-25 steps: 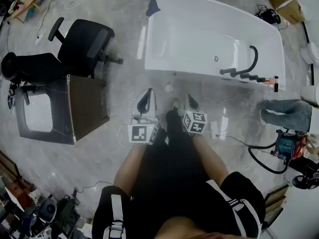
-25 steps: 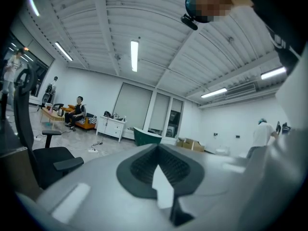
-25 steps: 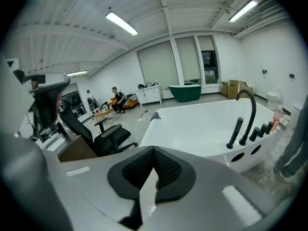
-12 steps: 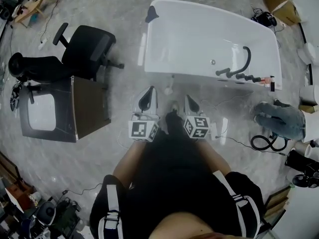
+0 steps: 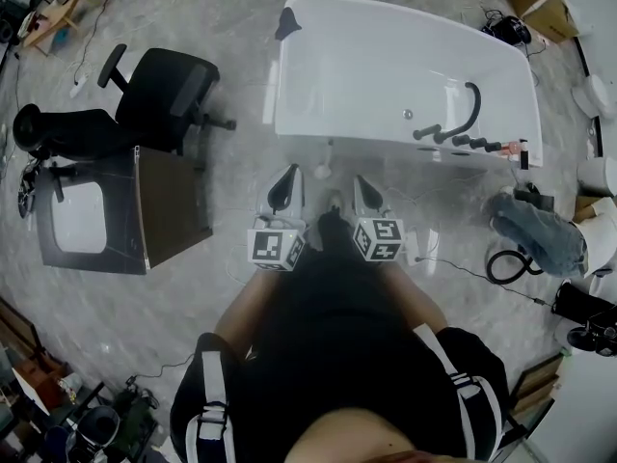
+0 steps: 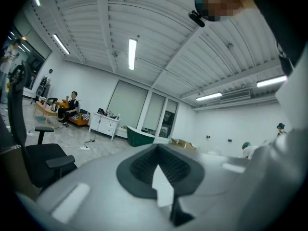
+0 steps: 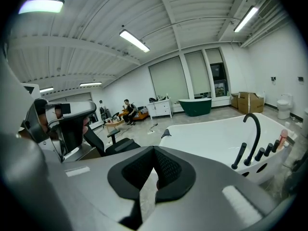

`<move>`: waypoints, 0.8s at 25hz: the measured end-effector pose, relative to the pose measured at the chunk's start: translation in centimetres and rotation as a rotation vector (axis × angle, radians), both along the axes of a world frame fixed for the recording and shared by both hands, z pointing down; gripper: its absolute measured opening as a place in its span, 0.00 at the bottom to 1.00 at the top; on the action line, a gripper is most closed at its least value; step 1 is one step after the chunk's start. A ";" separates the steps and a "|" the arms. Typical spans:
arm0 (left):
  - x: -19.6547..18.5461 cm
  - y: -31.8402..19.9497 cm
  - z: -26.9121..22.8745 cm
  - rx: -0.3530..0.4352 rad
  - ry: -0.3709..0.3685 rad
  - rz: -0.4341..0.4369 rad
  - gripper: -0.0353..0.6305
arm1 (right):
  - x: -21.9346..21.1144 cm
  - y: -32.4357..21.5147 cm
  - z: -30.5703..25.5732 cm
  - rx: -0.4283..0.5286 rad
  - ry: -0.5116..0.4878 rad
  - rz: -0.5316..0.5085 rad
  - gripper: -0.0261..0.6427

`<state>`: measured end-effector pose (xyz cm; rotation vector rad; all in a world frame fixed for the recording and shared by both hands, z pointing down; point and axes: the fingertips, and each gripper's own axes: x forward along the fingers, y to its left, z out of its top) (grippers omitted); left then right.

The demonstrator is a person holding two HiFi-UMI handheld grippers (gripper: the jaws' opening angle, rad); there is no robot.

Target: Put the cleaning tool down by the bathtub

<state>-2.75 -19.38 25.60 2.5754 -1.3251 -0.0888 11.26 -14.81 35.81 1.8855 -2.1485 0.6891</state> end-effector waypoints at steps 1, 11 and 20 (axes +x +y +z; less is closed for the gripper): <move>0.0 0.0 -0.1 0.002 -0.001 0.001 0.06 | 0.0 -0.1 -0.1 0.005 0.002 -0.002 0.03; -0.7 0.2 -0.3 0.004 0.003 -0.012 0.06 | -0.5 -0.6 -0.9 0.036 0.006 -0.017 0.03; -0.6 0.9 -0.1 0.003 0.006 0.001 0.06 | -0.3 0.2 -0.8 0.049 0.011 -0.007 0.03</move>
